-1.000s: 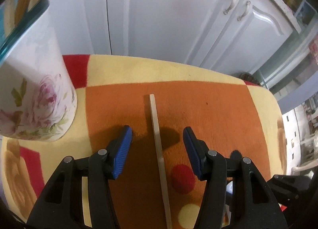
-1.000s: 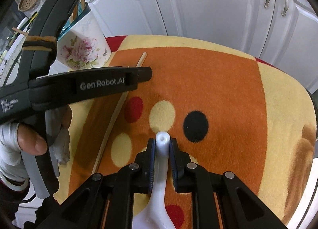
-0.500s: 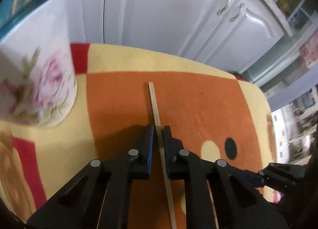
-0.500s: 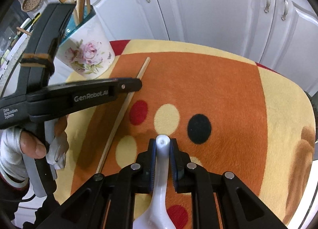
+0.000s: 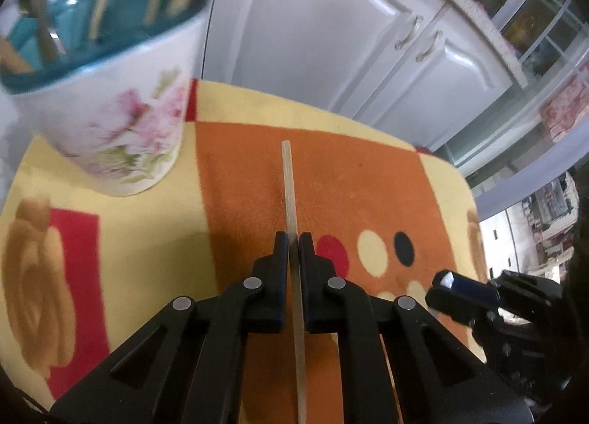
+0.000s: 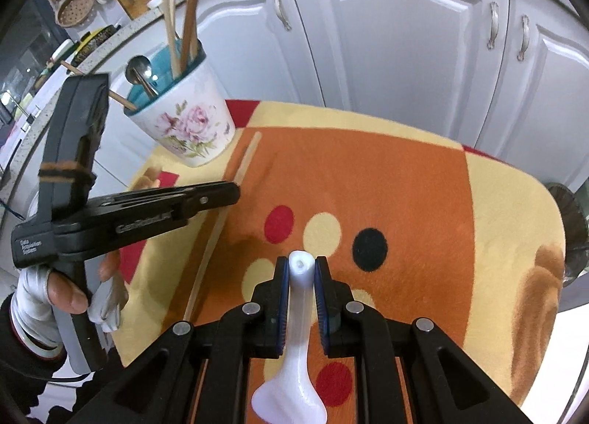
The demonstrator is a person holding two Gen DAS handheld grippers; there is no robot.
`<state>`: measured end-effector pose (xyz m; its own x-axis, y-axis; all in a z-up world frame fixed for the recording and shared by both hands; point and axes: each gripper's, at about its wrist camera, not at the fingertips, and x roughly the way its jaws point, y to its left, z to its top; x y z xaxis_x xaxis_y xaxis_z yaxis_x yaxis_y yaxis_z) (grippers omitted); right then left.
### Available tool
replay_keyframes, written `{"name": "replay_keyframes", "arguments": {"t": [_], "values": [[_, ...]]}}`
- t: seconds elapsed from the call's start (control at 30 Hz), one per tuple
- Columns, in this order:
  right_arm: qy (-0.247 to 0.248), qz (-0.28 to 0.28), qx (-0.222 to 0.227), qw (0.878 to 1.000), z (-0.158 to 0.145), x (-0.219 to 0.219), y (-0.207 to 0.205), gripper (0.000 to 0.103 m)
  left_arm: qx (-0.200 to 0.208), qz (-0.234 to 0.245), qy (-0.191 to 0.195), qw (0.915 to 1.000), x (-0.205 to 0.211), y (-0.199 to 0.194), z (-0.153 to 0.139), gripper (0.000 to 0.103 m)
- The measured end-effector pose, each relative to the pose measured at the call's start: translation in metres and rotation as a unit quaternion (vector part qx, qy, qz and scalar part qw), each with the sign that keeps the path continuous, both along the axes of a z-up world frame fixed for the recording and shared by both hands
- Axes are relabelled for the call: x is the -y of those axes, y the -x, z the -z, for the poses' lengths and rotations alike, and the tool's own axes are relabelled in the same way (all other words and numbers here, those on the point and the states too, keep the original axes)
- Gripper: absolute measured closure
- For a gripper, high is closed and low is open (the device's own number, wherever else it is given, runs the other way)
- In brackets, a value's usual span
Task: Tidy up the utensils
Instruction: 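Lift the white spoon and chopstick and carry them over the holder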
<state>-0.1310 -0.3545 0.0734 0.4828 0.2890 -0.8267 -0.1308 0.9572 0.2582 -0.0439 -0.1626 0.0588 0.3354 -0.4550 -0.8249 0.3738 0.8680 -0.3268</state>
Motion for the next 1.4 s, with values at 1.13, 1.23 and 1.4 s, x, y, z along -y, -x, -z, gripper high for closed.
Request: {"name": "replay_keyframes", "arguments": {"t": [1.13, 1.23, 1.4], "values": [[0.012, -0.067, 0.131, 0.989, -0.118, -0.055, -0.007, 0.093, 0.149, -0.069, 0.095, 0.9818, -0.124, 0.053, -0.148, 0.099], [0.015, -0.074, 0.142, 0.987, -0.131, -0.06, -0.012, 0.093, 0.169, -0.079, 0.097, 0.9777, -0.133, 0.047, -0.165, 0.099], [0.018, -0.079, 0.163, 0.983, -0.153, -0.065, -0.022, 0.093, 0.205, -0.09, 0.099, 0.9696, -0.143, 0.037, -0.196, 0.099]]}}
